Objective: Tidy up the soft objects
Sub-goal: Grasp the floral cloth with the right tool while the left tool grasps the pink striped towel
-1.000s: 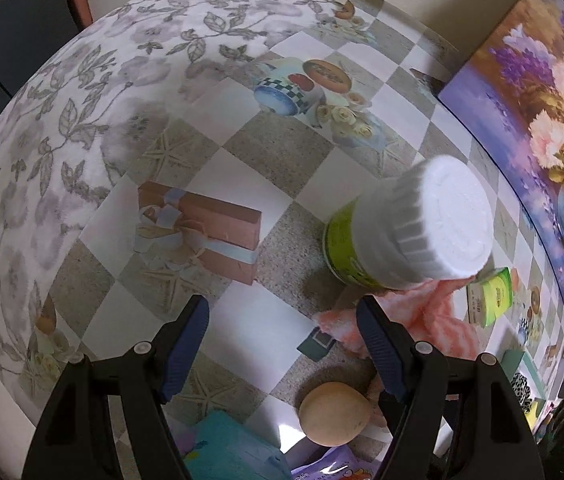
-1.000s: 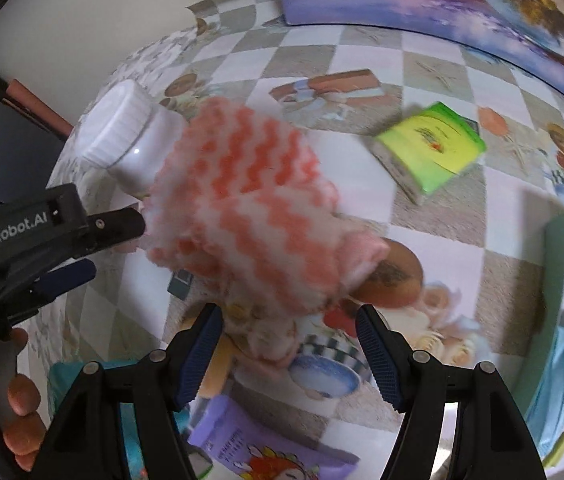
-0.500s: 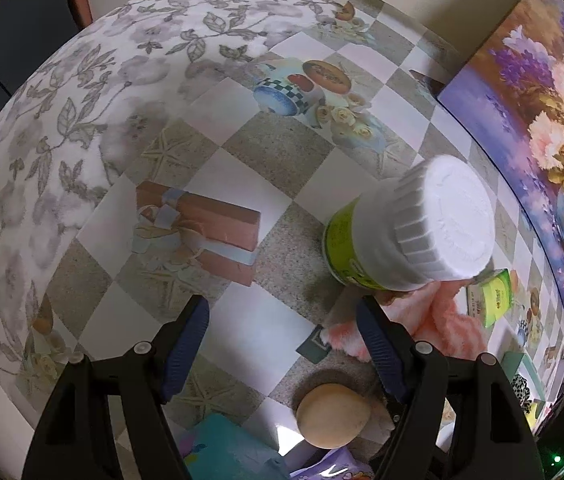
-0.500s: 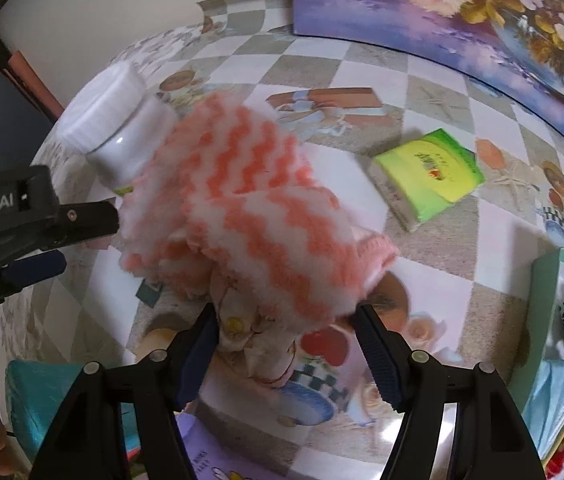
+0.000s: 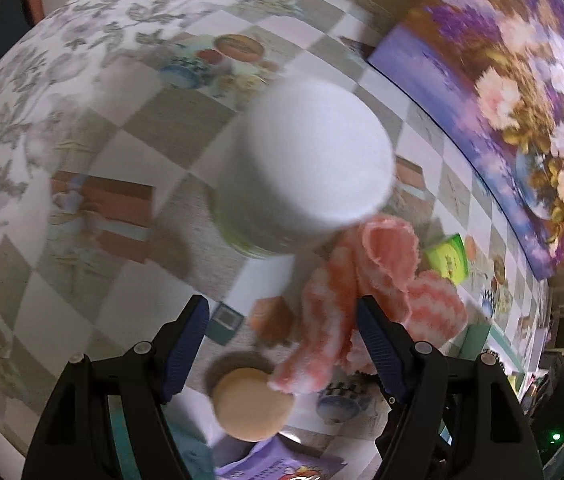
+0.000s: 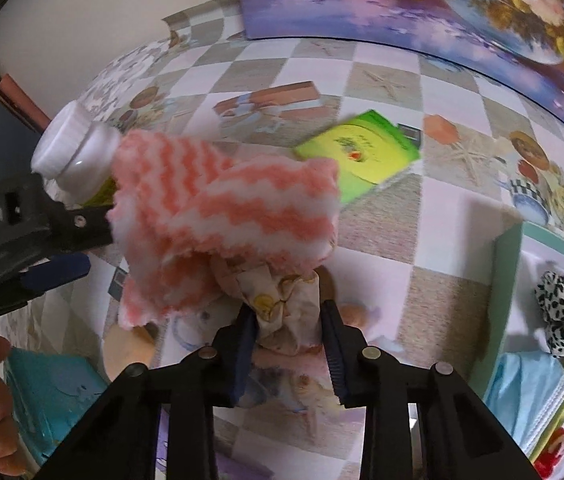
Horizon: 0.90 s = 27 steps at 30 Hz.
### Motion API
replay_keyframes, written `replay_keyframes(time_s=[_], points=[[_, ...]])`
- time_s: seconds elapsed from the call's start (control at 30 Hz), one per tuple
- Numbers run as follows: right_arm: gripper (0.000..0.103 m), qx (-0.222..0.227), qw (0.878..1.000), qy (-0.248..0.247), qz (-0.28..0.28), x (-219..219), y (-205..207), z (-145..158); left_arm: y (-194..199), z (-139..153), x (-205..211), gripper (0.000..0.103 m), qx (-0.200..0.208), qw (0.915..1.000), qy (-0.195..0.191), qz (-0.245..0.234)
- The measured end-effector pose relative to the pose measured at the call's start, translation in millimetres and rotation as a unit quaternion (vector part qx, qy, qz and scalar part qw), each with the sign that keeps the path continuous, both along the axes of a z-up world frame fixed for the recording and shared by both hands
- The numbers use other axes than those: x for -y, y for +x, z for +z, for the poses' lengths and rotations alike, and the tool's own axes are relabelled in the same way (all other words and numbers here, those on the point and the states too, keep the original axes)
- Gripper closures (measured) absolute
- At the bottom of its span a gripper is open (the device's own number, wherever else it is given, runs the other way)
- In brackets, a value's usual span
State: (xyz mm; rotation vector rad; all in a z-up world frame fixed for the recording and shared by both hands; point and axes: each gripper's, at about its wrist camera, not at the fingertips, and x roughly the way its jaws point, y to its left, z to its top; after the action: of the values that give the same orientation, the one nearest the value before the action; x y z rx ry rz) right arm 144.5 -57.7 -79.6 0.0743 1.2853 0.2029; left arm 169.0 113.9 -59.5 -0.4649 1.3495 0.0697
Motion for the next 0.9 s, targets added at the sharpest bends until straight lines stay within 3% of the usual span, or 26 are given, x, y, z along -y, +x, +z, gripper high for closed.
replay_keyframes(time_s=[0.2, 0.43, 0.7, 0.9], points=[[0.068, -0.003, 1.000, 0.001, -0.008, 12.6, -3.7, 0.9, 6.3, -9.7, 28.9, 0.028, -0.003, 0.9996, -0.007, -0.029], [0.068, -0.006, 1.000, -0.002, -0.008, 15.9, -7.2, 0.5, 12.0, -22.8, 44.1, 0.050, -0.007, 0.9991, 0.008, -0.040], [0.068, -0.009, 1.000, -0.003, -0.012, 20.6, -14.3, 1.7, 7.1, -25.1, 41.3, 0.079, 0.007, 0.9998, 0.012, -0.011], [0.070, -0.012, 1.000, -0.001, -0.018, 25.6, -18.7, 3.0, -0.3, -26.4, 29.3, 0.089, 0.010, 0.9998, -0.008, 0.018]])
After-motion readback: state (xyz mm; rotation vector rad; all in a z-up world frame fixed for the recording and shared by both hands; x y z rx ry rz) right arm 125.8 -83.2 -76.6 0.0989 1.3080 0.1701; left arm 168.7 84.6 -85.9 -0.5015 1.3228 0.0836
